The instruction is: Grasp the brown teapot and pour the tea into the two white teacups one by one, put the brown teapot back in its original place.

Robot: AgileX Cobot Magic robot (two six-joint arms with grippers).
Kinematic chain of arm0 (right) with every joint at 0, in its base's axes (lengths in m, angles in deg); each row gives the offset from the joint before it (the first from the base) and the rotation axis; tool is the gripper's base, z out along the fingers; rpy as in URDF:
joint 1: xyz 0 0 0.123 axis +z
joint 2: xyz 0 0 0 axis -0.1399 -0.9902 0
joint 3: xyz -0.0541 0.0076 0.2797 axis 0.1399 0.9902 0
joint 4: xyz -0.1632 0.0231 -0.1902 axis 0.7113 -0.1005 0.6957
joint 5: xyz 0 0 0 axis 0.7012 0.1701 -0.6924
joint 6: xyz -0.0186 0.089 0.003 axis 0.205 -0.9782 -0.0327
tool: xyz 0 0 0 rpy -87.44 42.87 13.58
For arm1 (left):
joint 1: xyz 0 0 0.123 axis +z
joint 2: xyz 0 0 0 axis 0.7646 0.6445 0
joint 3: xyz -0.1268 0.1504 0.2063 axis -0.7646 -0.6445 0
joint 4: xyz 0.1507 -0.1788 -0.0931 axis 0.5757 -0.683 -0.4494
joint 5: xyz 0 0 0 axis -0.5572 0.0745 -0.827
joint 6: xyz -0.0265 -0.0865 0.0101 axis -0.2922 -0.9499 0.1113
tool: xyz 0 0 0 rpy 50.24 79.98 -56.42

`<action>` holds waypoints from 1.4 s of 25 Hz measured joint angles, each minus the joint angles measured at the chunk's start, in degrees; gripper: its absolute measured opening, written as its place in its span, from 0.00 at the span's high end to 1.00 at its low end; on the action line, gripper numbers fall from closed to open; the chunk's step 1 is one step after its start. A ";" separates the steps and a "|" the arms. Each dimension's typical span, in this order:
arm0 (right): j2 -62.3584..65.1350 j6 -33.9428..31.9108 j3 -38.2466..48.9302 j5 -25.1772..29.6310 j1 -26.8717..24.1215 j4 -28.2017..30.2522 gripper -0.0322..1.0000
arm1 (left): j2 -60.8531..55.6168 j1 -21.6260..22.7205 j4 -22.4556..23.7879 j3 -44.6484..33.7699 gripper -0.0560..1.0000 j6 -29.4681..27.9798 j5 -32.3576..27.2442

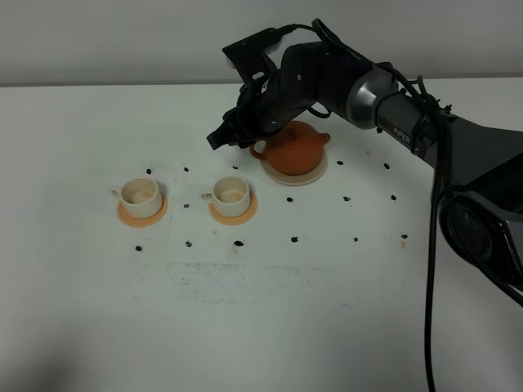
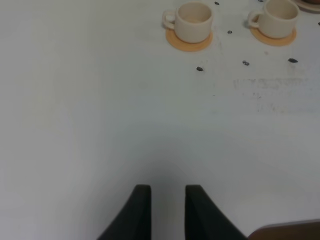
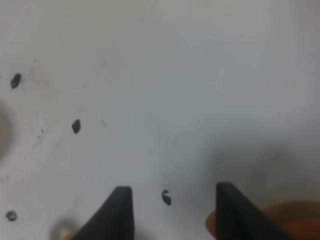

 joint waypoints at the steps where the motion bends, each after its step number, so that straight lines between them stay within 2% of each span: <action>1: 0.00 0.11 0.00 0.05 0.00 -0.16 0.61 | 0.00 0.00 0.00 0.00 0.80 0.00 0.00; 11: -1.89 0.22 0.00 -3.77 -0.80 0.60 0.61 | 0.00 0.00 0.00 0.00 0.80 0.00 0.00; 35: -1.65 1.01 -0.55 2.60 -0.80 1.34 0.61 | 0.00 0.00 0.00 0.00 0.80 0.00 0.00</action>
